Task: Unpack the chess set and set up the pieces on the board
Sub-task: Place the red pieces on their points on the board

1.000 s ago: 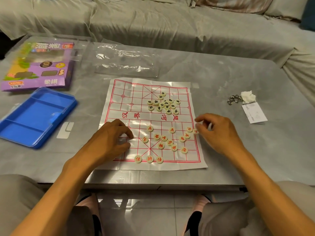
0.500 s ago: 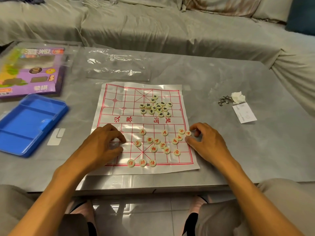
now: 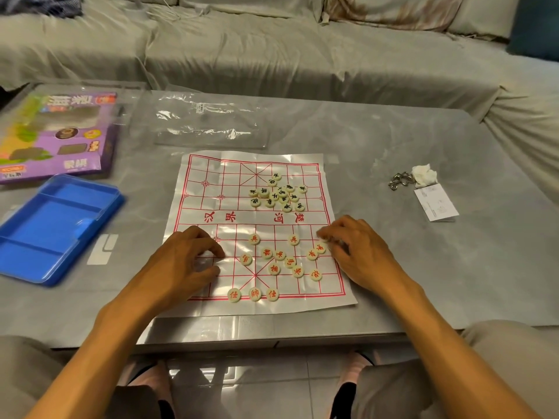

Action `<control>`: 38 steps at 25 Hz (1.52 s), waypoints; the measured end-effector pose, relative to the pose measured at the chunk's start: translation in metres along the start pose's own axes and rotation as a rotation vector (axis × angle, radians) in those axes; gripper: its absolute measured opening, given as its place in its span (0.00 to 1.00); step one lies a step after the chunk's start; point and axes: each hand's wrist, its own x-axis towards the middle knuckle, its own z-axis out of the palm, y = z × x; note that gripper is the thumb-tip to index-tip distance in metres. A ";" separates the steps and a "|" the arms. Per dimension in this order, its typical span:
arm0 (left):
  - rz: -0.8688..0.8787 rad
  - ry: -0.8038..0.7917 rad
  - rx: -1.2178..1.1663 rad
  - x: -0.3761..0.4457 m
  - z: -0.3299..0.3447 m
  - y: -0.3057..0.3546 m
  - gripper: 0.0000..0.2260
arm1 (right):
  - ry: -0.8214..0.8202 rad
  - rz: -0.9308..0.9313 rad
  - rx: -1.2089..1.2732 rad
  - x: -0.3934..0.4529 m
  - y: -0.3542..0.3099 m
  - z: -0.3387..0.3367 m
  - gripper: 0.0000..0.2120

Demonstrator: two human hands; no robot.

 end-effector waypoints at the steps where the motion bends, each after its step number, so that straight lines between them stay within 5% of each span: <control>1: -0.004 0.001 -0.001 0.000 -0.001 0.000 0.09 | -0.004 0.018 -0.001 -0.002 0.001 -0.001 0.13; 13: -0.005 -0.003 0.000 0.000 -0.002 0.002 0.08 | -0.006 0.222 0.067 -0.017 0.011 -0.019 0.14; 17: -0.014 -0.003 0.005 0.000 -0.001 0.002 0.09 | 0.082 0.156 0.163 0.000 -0.002 -0.017 0.15; 38: -0.016 -0.007 0.001 0.000 -0.002 0.003 0.08 | 0.002 0.054 0.040 0.003 0.000 -0.001 0.16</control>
